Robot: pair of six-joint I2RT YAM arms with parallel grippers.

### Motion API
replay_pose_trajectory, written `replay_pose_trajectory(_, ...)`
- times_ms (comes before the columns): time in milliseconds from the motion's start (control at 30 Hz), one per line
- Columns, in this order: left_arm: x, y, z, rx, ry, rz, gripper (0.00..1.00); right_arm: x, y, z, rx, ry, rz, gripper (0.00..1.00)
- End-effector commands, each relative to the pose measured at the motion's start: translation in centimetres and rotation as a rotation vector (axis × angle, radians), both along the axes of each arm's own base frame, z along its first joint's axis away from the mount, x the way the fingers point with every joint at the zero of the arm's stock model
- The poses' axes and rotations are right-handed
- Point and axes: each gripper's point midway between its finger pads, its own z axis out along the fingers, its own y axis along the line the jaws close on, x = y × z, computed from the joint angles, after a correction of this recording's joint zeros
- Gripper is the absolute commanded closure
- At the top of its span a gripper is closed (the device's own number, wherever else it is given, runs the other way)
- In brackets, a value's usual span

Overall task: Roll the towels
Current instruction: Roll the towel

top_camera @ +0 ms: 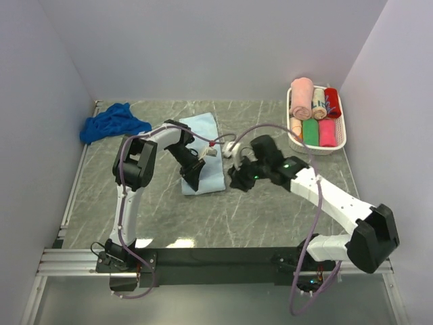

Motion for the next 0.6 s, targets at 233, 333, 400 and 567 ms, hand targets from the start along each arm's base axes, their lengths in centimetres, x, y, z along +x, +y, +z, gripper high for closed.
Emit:
replay_pose_trajectory(233,-1.3,2.3,-4.4,0.170,0.086,-0.064,0.81,3.7,9.0,-3.5,-0.138,-0.231,0.172,0.31)
replay_pose_trajectory(333,-1.1,2.2,-4.6,0.174,0.087,-0.060,0.79,3.4,10.7,-4.7,-0.129,-0.216,0.241,0.32)
replay_pose_trajectory(400,-0.7,2.2,-4.7,0.180,0.079,-0.055,0.79,3.0,11.6,-5.5,-0.130,-0.181,0.274,0.35)
replay_pose_trajectory(567,-0.3,2.3,-4.7,0.177,0.070,-0.041,0.77,2.0,12.0,-7.9,-0.140,-0.064,0.301,0.62)
